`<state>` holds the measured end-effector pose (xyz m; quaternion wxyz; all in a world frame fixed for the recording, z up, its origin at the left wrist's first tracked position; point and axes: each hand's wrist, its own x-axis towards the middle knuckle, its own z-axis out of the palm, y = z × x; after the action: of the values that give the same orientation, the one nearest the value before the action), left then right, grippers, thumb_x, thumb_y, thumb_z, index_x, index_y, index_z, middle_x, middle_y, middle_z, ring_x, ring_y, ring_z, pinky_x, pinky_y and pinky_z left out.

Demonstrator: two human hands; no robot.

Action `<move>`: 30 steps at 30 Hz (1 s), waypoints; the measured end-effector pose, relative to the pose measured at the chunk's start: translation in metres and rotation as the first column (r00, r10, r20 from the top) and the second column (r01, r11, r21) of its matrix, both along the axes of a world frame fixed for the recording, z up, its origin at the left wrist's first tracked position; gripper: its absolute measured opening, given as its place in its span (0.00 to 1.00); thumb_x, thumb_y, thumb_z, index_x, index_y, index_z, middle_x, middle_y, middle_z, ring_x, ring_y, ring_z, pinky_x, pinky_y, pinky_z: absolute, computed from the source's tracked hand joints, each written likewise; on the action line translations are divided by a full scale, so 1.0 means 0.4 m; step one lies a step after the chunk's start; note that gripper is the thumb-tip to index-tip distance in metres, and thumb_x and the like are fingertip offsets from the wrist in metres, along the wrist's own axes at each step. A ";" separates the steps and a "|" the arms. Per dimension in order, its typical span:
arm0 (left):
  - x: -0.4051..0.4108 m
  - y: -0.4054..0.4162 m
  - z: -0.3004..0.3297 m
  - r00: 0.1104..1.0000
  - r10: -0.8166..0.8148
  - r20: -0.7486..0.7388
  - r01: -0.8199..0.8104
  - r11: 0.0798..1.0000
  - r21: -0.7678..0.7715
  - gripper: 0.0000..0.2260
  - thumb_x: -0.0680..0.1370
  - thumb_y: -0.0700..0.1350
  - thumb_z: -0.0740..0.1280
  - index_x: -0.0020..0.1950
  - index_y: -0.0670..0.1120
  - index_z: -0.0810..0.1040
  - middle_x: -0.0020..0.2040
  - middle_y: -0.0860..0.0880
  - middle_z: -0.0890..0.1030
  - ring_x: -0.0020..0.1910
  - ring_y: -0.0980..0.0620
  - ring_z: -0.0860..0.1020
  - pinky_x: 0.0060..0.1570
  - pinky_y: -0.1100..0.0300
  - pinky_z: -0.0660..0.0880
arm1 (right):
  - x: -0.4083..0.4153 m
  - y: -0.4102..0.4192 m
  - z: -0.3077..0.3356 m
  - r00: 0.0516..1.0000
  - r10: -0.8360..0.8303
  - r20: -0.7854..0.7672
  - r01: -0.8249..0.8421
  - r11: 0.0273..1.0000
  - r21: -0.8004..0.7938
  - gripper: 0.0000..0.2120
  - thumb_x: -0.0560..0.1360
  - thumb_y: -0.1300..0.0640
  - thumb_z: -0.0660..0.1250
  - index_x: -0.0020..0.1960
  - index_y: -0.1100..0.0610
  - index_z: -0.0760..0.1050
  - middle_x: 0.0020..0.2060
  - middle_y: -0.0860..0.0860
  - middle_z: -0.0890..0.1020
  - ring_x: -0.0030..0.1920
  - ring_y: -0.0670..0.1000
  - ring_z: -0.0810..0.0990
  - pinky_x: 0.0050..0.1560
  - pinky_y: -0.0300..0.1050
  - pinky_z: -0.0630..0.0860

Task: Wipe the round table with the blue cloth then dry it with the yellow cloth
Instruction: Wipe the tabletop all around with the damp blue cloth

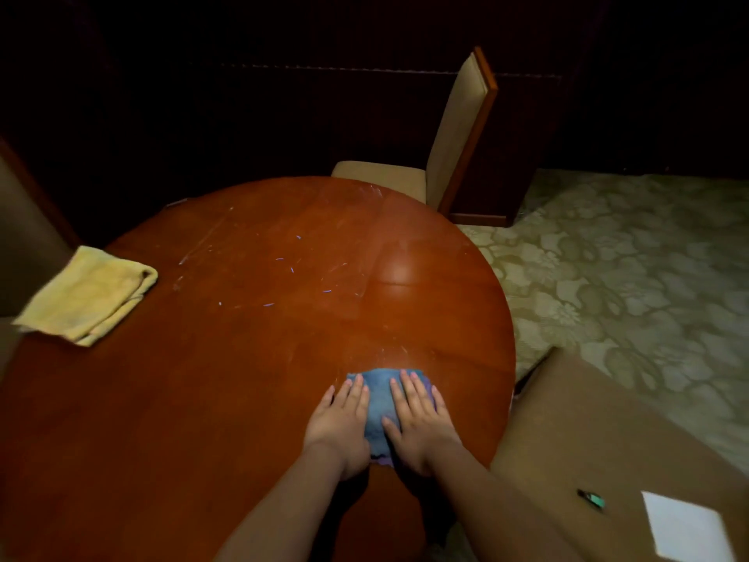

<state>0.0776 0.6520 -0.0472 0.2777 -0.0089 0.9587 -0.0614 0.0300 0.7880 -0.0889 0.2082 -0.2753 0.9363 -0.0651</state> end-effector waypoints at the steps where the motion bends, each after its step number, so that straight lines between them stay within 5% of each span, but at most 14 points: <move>1: 0.013 0.003 0.000 1.000 -0.005 -0.001 0.005 1.000 -0.001 0.33 0.81 0.53 0.52 0.77 0.41 0.38 0.78 0.44 0.37 0.77 0.48 0.38 0.74 0.52 0.38 | 0.012 0.003 0.006 1.000 0.009 -0.004 -0.009 1.000 0.009 0.55 0.46 0.33 0.07 0.68 0.57 0.25 0.67 0.50 0.26 0.67 0.48 0.25 0.65 0.47 0.25; 5: 0.062 0.013 -0.001 0.999 -0.031 0.005 0.031 0.999 0.009 0.34 0.80 0.54 0.53 0.77 0.41 0.38 0.77 0.44 0.37 0.77 0.49 0.38 0.74 0.51 0.39 | 0.078 0.022 0.011 1.000 0.005 0.014 -0.005 1.000 0.000 0.47 0.54 0.32 0.11 0.67 0.56 0.24 0.67 0.50 0.25 0.67 0.48 0.24 0.67 0.49 0.25; 10: 0.073 0.016 -0.007 0.998 -0.070 -0.010 0.070 0.998 0.005 0.34 0.79 0.53 0.52 0.78 0.41 0.38 0.78 0.44 0.37 0.77 0.48 0.38 0.74 0.50 0.38 | 0.112 0.033 0.008 0.999 -0.011 -0.037 0.010 1.000 -0.026 0.53 0.46 0.33 0.07 0.67 0.56 0.24 0.67 0.49 0.25 0.67 0.48 0.24 0.65 0.46 0.21; 13: 0.052 0.023 -0.008 0.992 -0.122 0.003 0.122 0.992 -0.027 0.35 0.79 0.55 0.52 0.78 0.42 0.38 0.78 0.44 0.37 0.77 0.48 0.38 0.74 0.49 0.39 | 0.129 0.040 0.008 0.997 -0.069 -0.035 0.067 0.996 -0.054 0.44 0.60 0.32 0.14 0.69 0.55 0.26 0.69 0.51 0.28 0.69 0.48 0.26 0.67 0.46 0.24; 15: 0.033 0.029 -0.008 0.985 -0.172 0.011 0.172 0.984 -0.041 0.36 0.79 0.56 0.52 0.78 0.42 0.38 0.78 0.45 0.37 0.77 0.49 0.38 0.74 0.49 0.39 | 0.138 0.050 -0.001 0.987 -0.142 -0.080 0.139 0.990 -0.038 0.40 0.72 0.36 0.22 0.76 0.59 0.37 0.76 0.55 0.44 0.75 0.51 0.36 0.71 0.47 0.34; 17: 0.013 0.039 -0.005 0.975 -0.223 0.012 0.223 0.974 -0.048 0.36 0.79 0.57 0.52 0.78 0.42 0.38 0.78 0.45 0.37 0.77 0.49 0.38 0.74 0.49 0.39 | 0.145 0.065 -0.010 0.979 -0.201 0.025 0.202 0.979 -0.019 0.35 0.79 0.40 0.32 0.73 0.62 0.58 0.70 0.57 0.69 0.74 0.51 0.51 0.70 0.48 0.46; 18: 0.002 0.048 -0.004 0.969 -0.247 0.009 0.247 0.968 -0.049 0.36 0.79 0.58 0.52 0.78 0.42 0.39 0.78 0.45 0.37 0.77 0.49 0.39 0.74 0.49 0.39 | 0.145 0.078 -0.023 0.978 -0.208 0.033 0.209 0.978 -0.020 0.32 0.80 0.41 0.35 0.70 0.61 0.62 0.66 0.56 0.74 0.72 0.50 0.53 0.69 0.48 0.48; 26: -0.088 0.169 -0.019 0.940 -0.338 -0.037 0.337 0.941 -0.041 0.33 0.80 0.56 0.50 0.78 0.42 0.38 0.78 0.44 0.37 0.77 0.47 0.39 0.74 0.49 0.40 | 0.080 0.200 -0.024 0.960 -0.274 -0.053 0.273 0.962 -0.030 0.32 0.80 0.40 0.36 0.69 0.59 0.64 0.65 0.56 0.76 0.67 0.52 0.65 0.68 0.47 0.49; 30: -0.128 0.193 -0.020 0.945 -0.323 -0.045 0.321 0.946 -0.039 0.34 0.80 0.55 0.51 0.77 0.41 0.38 0.78 0.44 0.38 0.77 0.46 0.40 0.74 0.48 0.41 | 0.013 0.232 -0.016 0.952 -0.294 -0.089 0.298 0.954 0.035 0.38 0.79 0.37 0.33 0.72 0.59 0.66 0.70 0.56 0.69 0.70 0.53 0.69 0.70 0.49 0.62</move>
<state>0.0264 0.7290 -0.0551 0.2391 0.1419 0.9530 -0.1207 0.0354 0.8807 -0.0952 0.1639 -0.1293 0.9760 -0.0615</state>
